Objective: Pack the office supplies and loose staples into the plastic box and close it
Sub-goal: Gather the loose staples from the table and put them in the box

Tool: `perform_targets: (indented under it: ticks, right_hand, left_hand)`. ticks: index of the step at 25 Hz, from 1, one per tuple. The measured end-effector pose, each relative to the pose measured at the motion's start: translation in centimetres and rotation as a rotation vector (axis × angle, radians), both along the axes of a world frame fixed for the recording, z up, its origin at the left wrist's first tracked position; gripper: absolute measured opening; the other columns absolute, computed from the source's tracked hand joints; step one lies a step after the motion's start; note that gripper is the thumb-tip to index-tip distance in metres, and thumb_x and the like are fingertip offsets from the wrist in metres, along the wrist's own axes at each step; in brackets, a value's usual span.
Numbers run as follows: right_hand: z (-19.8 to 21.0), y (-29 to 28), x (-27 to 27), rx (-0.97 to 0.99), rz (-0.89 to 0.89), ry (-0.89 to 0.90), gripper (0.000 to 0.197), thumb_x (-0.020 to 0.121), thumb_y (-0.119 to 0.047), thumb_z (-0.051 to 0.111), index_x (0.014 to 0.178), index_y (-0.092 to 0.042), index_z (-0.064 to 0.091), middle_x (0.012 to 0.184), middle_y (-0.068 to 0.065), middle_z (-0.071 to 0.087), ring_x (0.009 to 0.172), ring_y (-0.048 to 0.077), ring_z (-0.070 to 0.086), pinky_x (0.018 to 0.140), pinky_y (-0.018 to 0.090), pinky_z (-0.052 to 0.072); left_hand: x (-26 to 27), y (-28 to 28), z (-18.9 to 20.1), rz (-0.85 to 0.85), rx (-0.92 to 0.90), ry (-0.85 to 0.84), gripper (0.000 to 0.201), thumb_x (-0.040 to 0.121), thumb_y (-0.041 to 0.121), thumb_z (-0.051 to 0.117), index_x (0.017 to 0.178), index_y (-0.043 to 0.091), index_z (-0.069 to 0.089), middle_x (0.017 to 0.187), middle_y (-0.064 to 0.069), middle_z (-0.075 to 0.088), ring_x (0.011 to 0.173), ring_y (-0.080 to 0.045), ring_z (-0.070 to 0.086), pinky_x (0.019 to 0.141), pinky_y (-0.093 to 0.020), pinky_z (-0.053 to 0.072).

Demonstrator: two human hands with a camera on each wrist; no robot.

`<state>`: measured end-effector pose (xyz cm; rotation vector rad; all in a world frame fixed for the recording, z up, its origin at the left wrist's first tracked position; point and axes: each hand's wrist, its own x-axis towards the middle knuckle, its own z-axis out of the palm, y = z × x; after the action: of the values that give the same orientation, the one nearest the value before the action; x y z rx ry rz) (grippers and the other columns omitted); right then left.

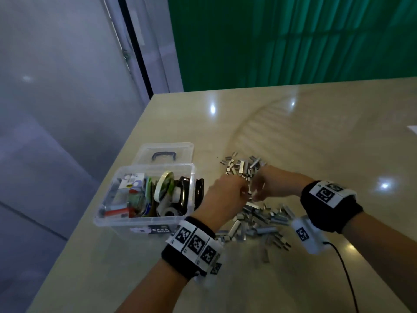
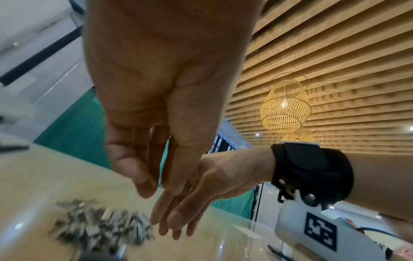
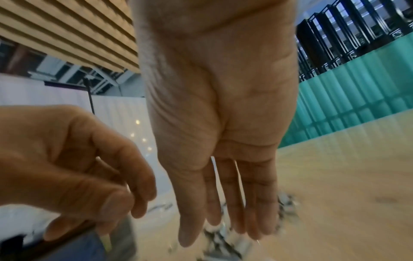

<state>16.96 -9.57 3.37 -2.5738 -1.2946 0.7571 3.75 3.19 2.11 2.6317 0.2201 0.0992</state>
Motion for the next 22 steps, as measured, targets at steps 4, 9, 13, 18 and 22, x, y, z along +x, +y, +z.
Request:
perform_targets:
  ticks: [4, 9, 13, 18, 22]
  right_hand:
    - [-4.5, -3.2, 0.0, -0.115, -0.056, 0.005, 0.073, 0.080, -0.048, 0.080, 0.141, -0.022, 0.052, 0.135, 0.003, 0.054, 0.117, 0.022, 0.054, 0.090, 0.029, 0.043]
    - [-8.0, -3.6, -1.0, -0.004, -0.038, -0.025, 0.073, 0.079, -0.050, 0.080, 0.141, -0.027, 0.049, 0.126, 0.005, 0.050, 0.117, 0.025, 0.050, 0.088, 0.032, 0.040]
    - [-8.9, -2.6, -1.5, 0.181, -0.058, -0.087, 0.023, 0.089, -0.033, 0.072, 0.107, -0.020, 0.070, 0.101, 0.002, 0.061, 0.101, 0.023, 0.060, 0.073, 0.029, 0.038]
    - [-10.0, -2.3, -1.5, 0.247, -0.136, -0.100, 0.015, 0.091, -0.030, 0.067, 0.105, -0.029, 0.073, 0.105, -0.003, 0.068, 0.097, 0.017, 0.060, 0.079, 0.034, 0.050]
    - [-9.2, -3.1, -0.8, 0.277, -0.106, -0.076, 0.014, 0.092, -0.029, 0.068, 0.104, -0.028, 0.075, 0.105, -0.004, 0.066, 0.093, 0.015, 0.058, 0.081, 0.035, 0.052]
  left_hand:
    - [-0.4, -1.9, -4.5, 0.003, 0.082, 0.258, 0.031, 0.088, 0.027, 0.066, 0.114, 0.012, 0.063, 0.115, -0.011, 0.057, 0.111, -0.029, 0.055, 0.090, -0.044, 0.050]
    - [-0.7, -2.6, -6.6, 0.118, 0.082, 0.357, 0.054, 0.083, 0.036, 0.073, 0.127, 0.013, 0.050, 0.127, -0.012, 0.044, 0.119, -0.035, 0.041, 0.096, -0.045, 0.044]
    - [-0.8, -2.8, -7.8, 0.192, -0.013, 0.308, 0.048, 0.083, 0.030, 0.073, 0.126, 0.021, 0.052, 0.125, -0.008, 0.042, 0.119, -0.033, 0.043, 0.097, -0.048, 0.046]
    - [-0.4, -2.2, -8.5, 0.268, -0.077, 0.223, 0.038, 0.083, 0.016, 0.073, 0.119, 0.018, 0.063, 0.118, -0.008, 0.047, 0.107, -0.028, 0.055, 0.093, -0.037, 0.050]
    - [-1.1, -2.2, -8.7, 0.345, -0.124, 0.122, 0.039, 0.086, 0.013, 0.071, 0.123, 0.016, 0.061, 0.121, -0.005, 0.045, 0.104, -0.020, 0.055, 0.091, -0.026, 0.048]
